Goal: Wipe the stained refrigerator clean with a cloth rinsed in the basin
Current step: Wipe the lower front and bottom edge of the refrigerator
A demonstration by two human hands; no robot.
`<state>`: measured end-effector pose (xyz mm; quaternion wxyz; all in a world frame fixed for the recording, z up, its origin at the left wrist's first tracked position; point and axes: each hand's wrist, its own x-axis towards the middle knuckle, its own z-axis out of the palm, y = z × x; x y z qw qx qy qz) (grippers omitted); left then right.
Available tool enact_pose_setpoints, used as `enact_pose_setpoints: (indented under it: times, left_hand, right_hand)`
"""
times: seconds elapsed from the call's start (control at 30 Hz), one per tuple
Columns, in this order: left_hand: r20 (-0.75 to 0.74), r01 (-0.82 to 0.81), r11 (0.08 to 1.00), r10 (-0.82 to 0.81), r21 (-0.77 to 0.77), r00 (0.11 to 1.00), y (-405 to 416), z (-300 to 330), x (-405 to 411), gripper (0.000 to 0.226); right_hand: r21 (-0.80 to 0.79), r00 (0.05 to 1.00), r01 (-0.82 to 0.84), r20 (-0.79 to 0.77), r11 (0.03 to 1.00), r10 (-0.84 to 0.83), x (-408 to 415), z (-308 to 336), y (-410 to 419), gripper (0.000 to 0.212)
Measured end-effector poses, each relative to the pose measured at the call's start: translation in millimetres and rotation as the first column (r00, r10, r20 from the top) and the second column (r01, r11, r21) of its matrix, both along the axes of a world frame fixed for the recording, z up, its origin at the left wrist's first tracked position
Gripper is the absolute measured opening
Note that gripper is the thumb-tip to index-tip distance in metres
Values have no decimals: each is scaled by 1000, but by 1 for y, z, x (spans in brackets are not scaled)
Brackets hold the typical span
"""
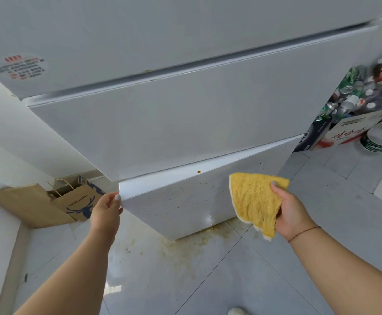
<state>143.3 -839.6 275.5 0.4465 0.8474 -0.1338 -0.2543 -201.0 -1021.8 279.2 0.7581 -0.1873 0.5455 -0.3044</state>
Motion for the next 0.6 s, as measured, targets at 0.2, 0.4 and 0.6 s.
enact_pose_setpoints:
  times: [0.2,0.4,0.6]
  left_hand:
    - [24,12,1000,-13,28,1000,30,5,-31,14]
    - [24,64,998,-64,7,998,68,7,-76,12]
    - [11,31,999,-31,33,999,87,-4,-92,12]
  right_hand:
    - [-197,977,171,-96,965,-192,-14,13,-19,31]
    - [-639,899,17,-328,769,-292,-19,38,-61,26]
    - [-407,415,-803,-906,435,-81,14,15,-84,49]
